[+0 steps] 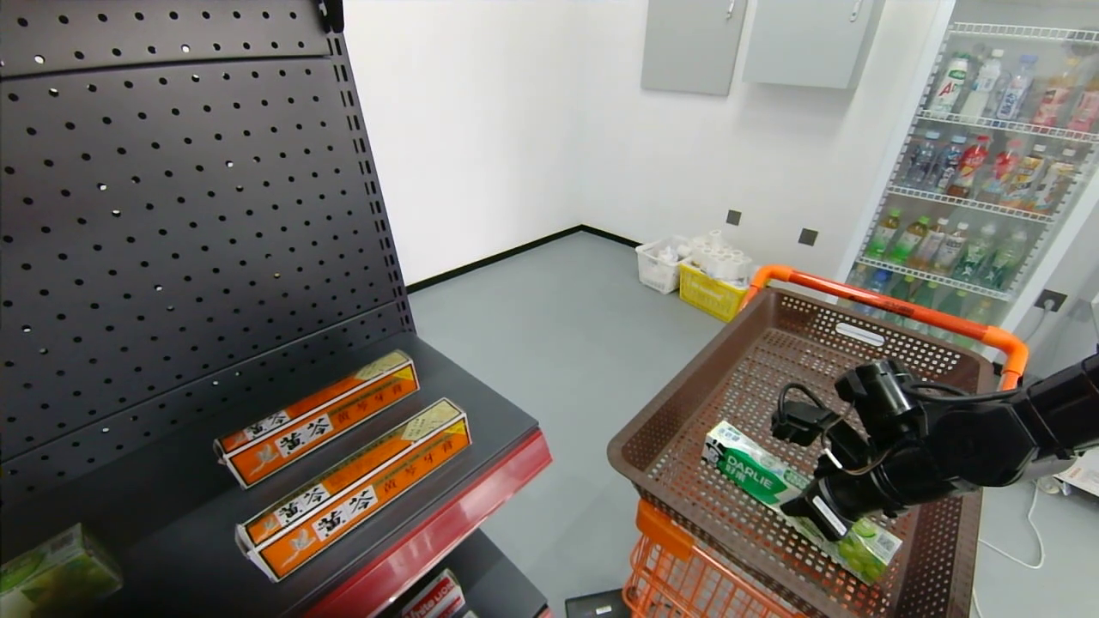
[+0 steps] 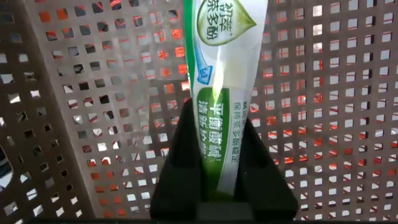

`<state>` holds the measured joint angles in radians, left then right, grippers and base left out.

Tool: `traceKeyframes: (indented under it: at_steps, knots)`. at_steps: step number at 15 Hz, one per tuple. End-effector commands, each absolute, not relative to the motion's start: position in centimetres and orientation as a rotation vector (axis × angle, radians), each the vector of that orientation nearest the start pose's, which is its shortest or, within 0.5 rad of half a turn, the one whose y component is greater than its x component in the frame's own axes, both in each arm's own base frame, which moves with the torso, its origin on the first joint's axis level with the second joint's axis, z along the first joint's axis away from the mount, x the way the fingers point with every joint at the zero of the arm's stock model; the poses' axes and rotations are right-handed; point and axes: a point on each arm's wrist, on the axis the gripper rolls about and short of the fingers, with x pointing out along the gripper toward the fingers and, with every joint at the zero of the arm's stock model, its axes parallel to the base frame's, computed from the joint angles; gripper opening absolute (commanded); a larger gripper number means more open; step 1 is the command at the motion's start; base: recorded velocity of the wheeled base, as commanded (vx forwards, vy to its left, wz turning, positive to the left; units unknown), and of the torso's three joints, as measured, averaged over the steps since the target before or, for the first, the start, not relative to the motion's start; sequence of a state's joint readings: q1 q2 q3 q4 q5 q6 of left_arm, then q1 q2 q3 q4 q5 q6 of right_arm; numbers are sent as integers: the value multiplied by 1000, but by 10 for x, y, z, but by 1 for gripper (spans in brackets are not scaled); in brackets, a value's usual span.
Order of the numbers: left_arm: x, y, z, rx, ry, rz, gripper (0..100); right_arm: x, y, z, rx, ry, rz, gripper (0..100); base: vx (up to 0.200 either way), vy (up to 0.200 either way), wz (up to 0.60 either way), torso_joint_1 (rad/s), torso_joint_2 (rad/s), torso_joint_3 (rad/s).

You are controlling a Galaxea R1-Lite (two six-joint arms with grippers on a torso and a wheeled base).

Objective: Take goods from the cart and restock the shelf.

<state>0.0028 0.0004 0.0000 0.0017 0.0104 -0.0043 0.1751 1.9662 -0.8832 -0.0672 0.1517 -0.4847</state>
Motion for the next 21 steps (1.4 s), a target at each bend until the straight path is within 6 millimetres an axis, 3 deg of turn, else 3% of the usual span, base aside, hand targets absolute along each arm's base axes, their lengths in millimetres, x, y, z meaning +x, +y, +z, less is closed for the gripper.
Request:
traceKeyframes:
  at_steps: [1,4,9,15,21]
  knots:
    - [-23,0,75,-5,2,14,100,312,61,71,-451,926,544,0,0,0,0,0,0,0]
    - [-23,0,75,-5,2,14,100,310,60,78,-448,912,539,0,0,0,0,0,0,0]
    - [-23,0,75,-5,2,14,100,317,61,115,-444,820,515,0,0,0,0,0,0,0]
    - [-23,0,75,-5,2,14,100,317,65,142,-423,722,497,0,0,0,0,0,0,0]
    - [-23,0,75,-5,2,14,100,300,74,177,-326,536,467,0,0,0,0,0,0,0]
